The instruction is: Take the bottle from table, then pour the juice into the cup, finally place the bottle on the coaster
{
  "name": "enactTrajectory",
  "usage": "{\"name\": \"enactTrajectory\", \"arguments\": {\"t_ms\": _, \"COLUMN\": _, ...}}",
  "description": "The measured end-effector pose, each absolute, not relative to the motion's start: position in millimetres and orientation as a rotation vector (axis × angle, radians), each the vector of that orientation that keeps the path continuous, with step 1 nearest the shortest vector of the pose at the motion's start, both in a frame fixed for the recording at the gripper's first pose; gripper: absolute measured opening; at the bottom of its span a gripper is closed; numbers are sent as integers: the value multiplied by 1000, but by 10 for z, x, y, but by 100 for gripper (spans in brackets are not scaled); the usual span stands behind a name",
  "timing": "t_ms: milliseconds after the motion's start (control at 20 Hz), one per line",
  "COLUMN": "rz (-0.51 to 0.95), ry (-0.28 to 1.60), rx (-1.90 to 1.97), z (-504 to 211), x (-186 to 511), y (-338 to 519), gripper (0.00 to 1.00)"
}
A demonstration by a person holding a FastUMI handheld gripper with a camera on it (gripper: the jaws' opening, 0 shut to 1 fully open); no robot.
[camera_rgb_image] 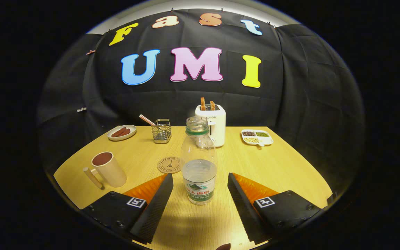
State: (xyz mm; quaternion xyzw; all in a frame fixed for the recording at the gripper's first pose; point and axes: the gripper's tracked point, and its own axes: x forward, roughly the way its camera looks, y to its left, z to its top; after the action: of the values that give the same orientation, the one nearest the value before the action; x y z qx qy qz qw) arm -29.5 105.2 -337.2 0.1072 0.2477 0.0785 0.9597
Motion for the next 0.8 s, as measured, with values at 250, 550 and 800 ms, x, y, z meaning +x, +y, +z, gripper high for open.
{"name": "enactTrajectory", "arguments": {"t_ms": 250, "rz": 171, "ry": 482, "rx": 216, "z": -3730, "x": -115, "y": 1174, "gripper": 98}}
{"name": "enactTrajectory", "arguments": {"t_ms": 550, "rz": 167, "ry": 463, "rx": 257, "z": -3831, "x": 56, "y": 1248, "gripper": 98}}
{"name": "enactTrajectory", "arguments": {"t_ms": 800, "rz": 151, "ry": 471, "rx": 266, "z": -3912, "x": 145, "y": 1229, "gripper": 80}}
